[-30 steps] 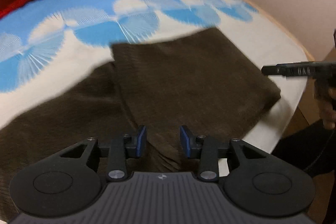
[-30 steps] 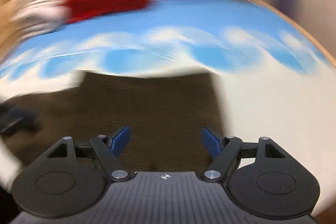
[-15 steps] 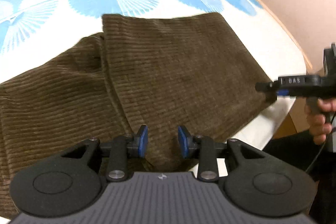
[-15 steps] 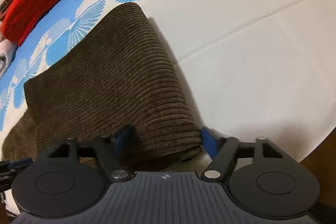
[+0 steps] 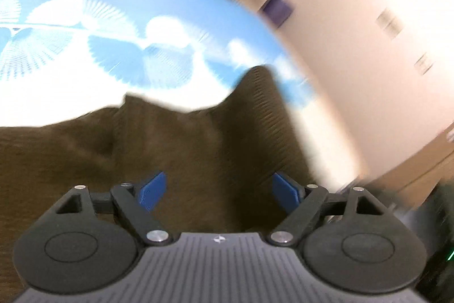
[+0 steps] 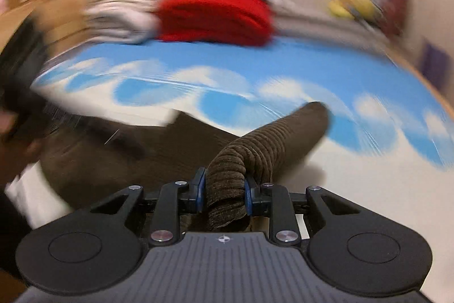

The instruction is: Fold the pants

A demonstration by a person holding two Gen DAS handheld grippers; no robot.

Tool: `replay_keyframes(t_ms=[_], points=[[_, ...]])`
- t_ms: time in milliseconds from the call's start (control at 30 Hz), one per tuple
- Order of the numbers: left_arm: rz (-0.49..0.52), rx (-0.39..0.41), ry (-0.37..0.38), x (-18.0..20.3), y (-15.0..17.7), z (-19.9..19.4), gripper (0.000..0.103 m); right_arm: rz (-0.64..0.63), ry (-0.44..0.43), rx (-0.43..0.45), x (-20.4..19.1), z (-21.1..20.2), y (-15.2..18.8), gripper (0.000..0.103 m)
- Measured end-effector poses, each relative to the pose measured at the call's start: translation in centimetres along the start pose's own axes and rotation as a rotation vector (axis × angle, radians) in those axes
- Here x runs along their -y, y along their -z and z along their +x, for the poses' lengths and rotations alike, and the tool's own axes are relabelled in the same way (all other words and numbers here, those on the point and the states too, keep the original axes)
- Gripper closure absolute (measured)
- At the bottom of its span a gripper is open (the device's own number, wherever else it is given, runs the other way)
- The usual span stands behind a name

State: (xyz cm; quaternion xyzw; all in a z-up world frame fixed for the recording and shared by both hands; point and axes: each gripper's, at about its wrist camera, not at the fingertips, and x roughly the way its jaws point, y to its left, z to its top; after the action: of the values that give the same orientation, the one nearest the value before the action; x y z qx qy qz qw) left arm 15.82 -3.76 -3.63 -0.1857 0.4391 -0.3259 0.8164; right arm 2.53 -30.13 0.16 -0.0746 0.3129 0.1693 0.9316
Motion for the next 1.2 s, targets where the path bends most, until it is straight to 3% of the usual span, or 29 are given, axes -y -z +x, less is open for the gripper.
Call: replay_keyframes(t_ms=[100, 233, 300, 367, 467, 567, 667, 733, 867, 1033, 1133, 1200], points=[[-0.017, 0.014, 0.039, -0.1, -0.6, 0.0, 0.015, -0.138, -0.079, 0.018, -3.8, 0.9, 0.2, 0.076], [-0.027, -0.048, -0.011, -0.4, -1.0, 2.1, 0.017, -0.245, -0.156, 0.015, -7.0, 2.2, 0.5, 0.077], [-0.016, -0.072, -0.077, -0.8, -1.1, 3.7, 0.028, -0.290, -0.186, 0.006, -8.2, 2.7, 0.6, 0.077], [0.013, -0.088, -0.139, -1.0, -1.2, 4.5, 0.067, -0.322, -0.179, -0.004, -8.9, 3.1, 0.8, 0.077], [0.052, -0.108, -0.193, -1.3, -1.2, 5.6, 0.082, -0.327, -0.168, -0.030, -8.9, 3.6, 0.6, 0.076], [0.098, -0.104, -0.218, -0.9, -0.5, 4.9, 0.084, -0.299, -0.183, -0.078, -8.7, 4.0, 0.1, 0.069], [0.120, -0.080, -0.248, -0.8, -0.4, 3.7, 0.085, -0.223, -0.222, -0.126, -7.9, 3.8, -0.6, 0.055], [0.100, -0.059, -0.263, -1.3, -0.4, 2.0, 0.085, -0.143, -0.244, -0.142, -6.7, 3.3, -1.5, 0.038], [0.050, -0.024, -0.316, -3.6, -0.3, -2.1, 0.086, 0.039, -0.300, -0.131, -3.8, 2.4, -4.8, 0.036], [-0.038, 0.056, -0.363, -7.7, -0.4, -8.3, 0.086, 0.126, -0.213, -0.133, -0.6, 3.5, -8.1, 0.020], [-0.104, 0.104, -0.406, -10.7, 0.0, -12.4, 0.087, 0.141, -0.152, -0.163, 0.2, 5.7, -7.7, 0.019], [-0.165, 0.128, -0.450, -12.9, 0.5, -14.9, 0.087, 0.206, -0.154, -0.202, 0.4, 7.7, -6.6, 0.019]])
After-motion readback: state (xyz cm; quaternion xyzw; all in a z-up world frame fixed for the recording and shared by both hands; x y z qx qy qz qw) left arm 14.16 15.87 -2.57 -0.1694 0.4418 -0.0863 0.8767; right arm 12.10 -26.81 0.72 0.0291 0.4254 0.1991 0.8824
